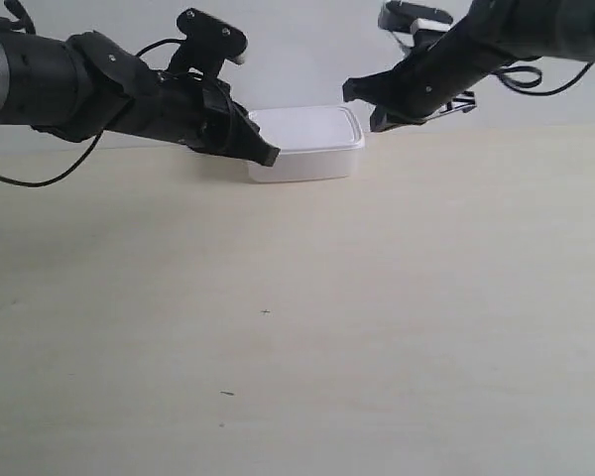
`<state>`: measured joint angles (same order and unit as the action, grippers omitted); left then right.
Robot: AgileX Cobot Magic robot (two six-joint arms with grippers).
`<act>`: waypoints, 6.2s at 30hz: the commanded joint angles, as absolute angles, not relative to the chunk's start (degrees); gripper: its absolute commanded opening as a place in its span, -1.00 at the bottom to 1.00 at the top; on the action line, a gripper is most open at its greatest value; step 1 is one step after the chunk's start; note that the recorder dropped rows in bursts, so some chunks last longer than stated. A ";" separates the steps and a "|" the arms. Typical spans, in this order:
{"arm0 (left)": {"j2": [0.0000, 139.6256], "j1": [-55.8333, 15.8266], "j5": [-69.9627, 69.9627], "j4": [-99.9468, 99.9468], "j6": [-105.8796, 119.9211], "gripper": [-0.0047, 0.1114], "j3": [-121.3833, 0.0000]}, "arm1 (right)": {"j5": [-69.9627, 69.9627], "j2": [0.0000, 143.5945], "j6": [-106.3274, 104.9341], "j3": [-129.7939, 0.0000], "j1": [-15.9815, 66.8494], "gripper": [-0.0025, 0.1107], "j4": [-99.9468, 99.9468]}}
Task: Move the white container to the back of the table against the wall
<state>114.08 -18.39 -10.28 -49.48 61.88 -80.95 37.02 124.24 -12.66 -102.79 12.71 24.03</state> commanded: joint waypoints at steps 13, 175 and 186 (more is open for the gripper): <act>57.06 -18.22 -7.26 -56.36 61.30 -0.92 -48.38 | 26.73 53.63 -14.92 -52.48 12.34 -0.96 24.06; 11.78 -18.22 -11.25 -55.78 58.13 -0.92 0.00 | 15.31 4.90 -16.39 0.00 12.34 -0.96 10.60; 11.78 -18.22 -11.25 -55.78 58.13 -0.92 0.00 | 15.31 4.90 -16.39 0.00 12.34 -0.96 10.60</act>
<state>12.02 -18.30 -11.00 -55.95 58.22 -0.03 15.57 5.10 -16.06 -0.23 12.48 10.51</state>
